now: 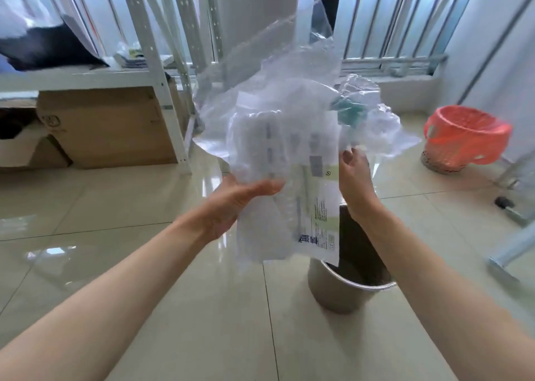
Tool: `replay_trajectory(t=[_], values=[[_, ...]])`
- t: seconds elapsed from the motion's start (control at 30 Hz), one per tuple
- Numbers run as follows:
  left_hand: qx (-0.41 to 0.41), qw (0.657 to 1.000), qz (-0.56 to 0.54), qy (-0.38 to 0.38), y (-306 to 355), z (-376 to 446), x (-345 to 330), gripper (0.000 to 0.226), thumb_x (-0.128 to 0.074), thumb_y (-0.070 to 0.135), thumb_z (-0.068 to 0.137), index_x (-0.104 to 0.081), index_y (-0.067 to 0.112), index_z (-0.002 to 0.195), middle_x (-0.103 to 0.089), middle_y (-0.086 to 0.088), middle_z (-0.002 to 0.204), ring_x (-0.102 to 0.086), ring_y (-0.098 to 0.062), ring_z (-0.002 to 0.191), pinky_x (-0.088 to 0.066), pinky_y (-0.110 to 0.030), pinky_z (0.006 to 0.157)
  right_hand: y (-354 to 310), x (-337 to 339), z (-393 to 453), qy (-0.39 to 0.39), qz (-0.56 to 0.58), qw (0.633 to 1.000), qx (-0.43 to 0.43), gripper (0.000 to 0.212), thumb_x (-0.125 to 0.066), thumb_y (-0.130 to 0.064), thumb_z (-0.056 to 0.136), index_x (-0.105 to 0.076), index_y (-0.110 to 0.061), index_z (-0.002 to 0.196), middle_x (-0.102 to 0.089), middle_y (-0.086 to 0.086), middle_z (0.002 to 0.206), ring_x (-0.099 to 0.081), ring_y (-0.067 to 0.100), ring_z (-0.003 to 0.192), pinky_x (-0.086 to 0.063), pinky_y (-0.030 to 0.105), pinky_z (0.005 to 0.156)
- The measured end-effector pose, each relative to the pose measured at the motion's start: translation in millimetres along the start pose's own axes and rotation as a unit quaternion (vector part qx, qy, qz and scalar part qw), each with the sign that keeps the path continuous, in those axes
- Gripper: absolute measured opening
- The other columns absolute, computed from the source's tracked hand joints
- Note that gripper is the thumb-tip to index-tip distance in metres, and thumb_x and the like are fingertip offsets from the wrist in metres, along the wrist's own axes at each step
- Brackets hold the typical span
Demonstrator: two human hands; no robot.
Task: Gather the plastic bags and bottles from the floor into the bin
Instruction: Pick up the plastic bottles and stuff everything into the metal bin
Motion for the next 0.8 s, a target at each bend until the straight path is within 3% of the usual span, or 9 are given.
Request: replay_trajectory(t=[0.1,0.17,0.23,0.3,0.37,0.43,0.53,0.67,0.8], values=[[0.010,0.999,0.002,-0.046,4,22,-52,0.049,-0.080,0.014,0.064,-0.070,0.017,0.112,-0.073,-0.011,0.108,-0.069,-0.027,0.102,-0.053,-0.045,0.095,-3,63,2,0.037,-0.025,0.998,-0.048,0.032,-0.050,-0.036,0.092,-0.054,-0.021,0.065,-0.054,-0.002,0.073,-0.051,0.017,0.074,-0.042,0.032,0.073],[0.024,0.996,-0.004,-0.080,0,38,-86,0.049,-0.078,0.007,0.069,-0.067,0.017,0.116,-0.071,-0.013,0.113,-0.066,-0.030,0.108,-0.054,-0.044,0.095,0,95,0,0.020,-0.018,0.996,-0.081,0.030,-0.042,-0.050,0.096,-0.038,-0.036,0.070,-0.042,-0.019,0.082,-0.042,-0.001,0.076,-0.033,0.022,0.083],[0.035,0.994,-0.010,-0.099,-11,51,-113,0.046,-0.076,0.002,0.073,-0.068,0.022,0.113,-0.072,-0.007,0.109,-0.067,-0.024,0.105,-0.054,-0.038,0.092,5,122,-3,0.010,-0.047,0.995,-0.083,0.030,-0.054,-0.066,0.082,-0.044,-0.037,0.078,-0.047,-0.016,0.094,-0.045,-0.005,0.085,-0.033,0.017,0.085],[0.053,0.992,-0.010,-0.113,-32,62,-136,0.049,-0.075,0.001,0.075,-0.066,0.020,0.119,-0.072,-0.007,0.112,-0.067,-0.025,0.108,-0.054,-0.039,0.093,10,147,-8,0.063,-0.081,0.995,-0.018,0.020,-0.065,-0.029,0.089,-0.057,-0.014,0.078,-0.053,0.001,0.083,-0.054,0.002,0.070,-0.040,0.012,0.061],[0.083,0.990,-0.001,-0.114,-62,67,-149,0.048,-0.077,0.006,0.076,-0.065,0.017,0.121,-0.071,-0.011,0.116,-0.066,-0.029,0.111,-0.053,-0.044,0.098,31,164,-13,0.092,-0.125,0.988,-0.022,0.007,-0.060,0.002,0.089,-0.060,-0.005,0.087,-0.052,0.005,0.080,-0.056,0.002,0.067,-0.042,0.014,0.058],[0.117,0.988,0.007,-0.097,-97,70,-157,0.049,-0.081,0.011,0.073,-0.066,0.017,0.119,-0.072,-0.011,0.114,-0.067,-0.029,0.111,-0.051,-0.048,0.100,62,167,-17,0.080,-0.194,0.974,-0.083,0.021,-0.062,-0.002,0.087,-0.056,-0.004,0.107,-0.053,0.006,0.094,-0.056,0.020,0.085,-0.042,0.024,0.064],[0.160,0.985,0.011,-0.060,-146,71,-160,0.060,-0.088,0.018,0.064,-0.065,0.020,0.120,-0.074,-0.005,0.112,-0.067,-0.024,0.110,-0.052,-0.045,0.100,109,157,-18,0.038,-0.238,0.960,-0.142,0.029,-0.060,-0.011,0.081,-0.054,-0.012,0.109,-0.054,0.008,0.101,-0.055,0.024,0.093,-0.047,0.036,0.071],[0.219,0.974,0.034,-0.034,-196,82,-163,0.067,-0.091,0.022,0.056,-0.067,0.015,0.119,-0.075,-0.002,0.112,-0.066,-0.021,0.113,-0.050,-0.042,0.102,154,150,-27,0.014,-0.177,0.962,-0.205,0.010,-0.059,-0.008,0.077,-0.052,-0.014,0.072,-0.052,0.001,0.071,-0.048,0.021,0.067,-0.039,0.025,0.057],[0.287,0.954,0.075,-0.034,-228,87,-161,0.072,-0.090,0.018,0.055,-0.065,0.007,0.122,-0.074,-0.005,0.113,-0.067,-0.022,0.111,-0.053,-0.035,0.098,184,147,-21,0.005,-0.181,0.966,-0.184,0.029,-0.061,-0.022,0.062,-0.062,-0.016,0.090,-0.065,0.001,0.087,-0.063,0.022,0.076,-0.052,0.034,0.070]])
Point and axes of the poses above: each hand's wrist, its own z-axis towards the middle knuckle, its own x-axis out of the back of the hand, y = z × x, the point moved 4 cm from there along z, towards the middle knuckle
